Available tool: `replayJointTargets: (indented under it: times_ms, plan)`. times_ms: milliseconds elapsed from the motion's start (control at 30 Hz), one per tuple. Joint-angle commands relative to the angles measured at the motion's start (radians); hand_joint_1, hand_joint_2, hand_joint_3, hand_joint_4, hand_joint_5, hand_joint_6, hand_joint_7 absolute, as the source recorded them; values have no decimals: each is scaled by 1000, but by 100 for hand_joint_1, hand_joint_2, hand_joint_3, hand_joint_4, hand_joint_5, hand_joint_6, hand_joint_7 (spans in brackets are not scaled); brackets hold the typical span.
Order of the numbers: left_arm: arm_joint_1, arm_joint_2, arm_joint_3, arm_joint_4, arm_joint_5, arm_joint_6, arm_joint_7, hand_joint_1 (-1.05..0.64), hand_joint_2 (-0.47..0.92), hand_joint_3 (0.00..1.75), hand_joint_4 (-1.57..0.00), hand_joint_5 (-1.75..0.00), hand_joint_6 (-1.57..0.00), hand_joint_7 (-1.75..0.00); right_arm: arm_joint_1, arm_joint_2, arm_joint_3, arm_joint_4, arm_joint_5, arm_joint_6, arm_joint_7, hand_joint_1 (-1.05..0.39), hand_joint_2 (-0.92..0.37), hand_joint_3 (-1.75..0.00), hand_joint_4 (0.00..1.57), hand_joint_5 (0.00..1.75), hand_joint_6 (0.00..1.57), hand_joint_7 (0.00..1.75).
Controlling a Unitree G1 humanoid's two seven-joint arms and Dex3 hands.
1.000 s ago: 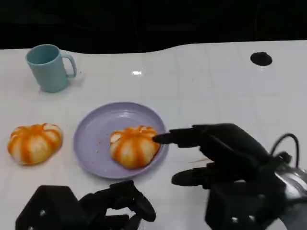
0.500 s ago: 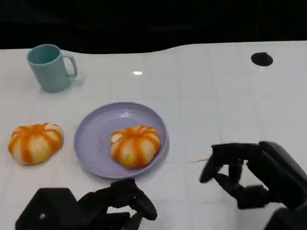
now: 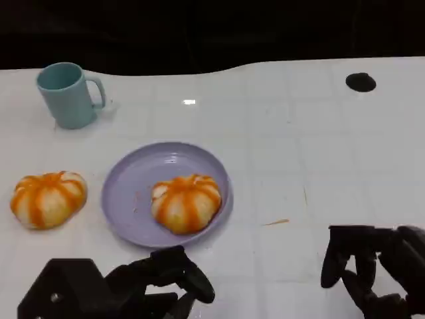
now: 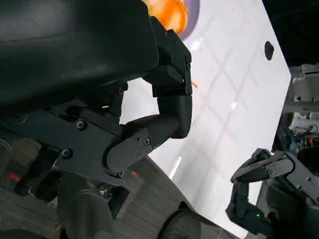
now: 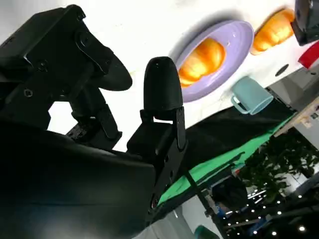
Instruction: Grasp the bread from the table and place it into the plate.
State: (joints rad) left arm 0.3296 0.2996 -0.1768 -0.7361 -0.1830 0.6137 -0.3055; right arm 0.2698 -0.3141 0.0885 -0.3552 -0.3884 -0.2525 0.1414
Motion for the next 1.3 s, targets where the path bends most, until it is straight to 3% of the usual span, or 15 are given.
replayJointTargets:
  times_ms: [33, 600, 1300]
  plan:
    - [9, 20, 16, 15, -5, -26, -13, -36, 81, 78, -69, -175, -50, -158, 17, -2, -17, 9, -19, 3, -27, 9, -26, -144, 88, 175, 80, 142]
    - [29, 31, 41, 67, -2, -103, -25, -38, 90, 64, -67, -175, -48, -157, -6, 7, 15, 65, -83, 42, -49, 9, -29, -134, 85, 173, 81, 139]
    - [21, 30, 28, 101, 8, -132, -25, -37, 92, 60, -67, -175, -49, -158, -18, 16, 27, 76, -79, 59, -47, 8, -31, -131, 84, 175, 82, 134]
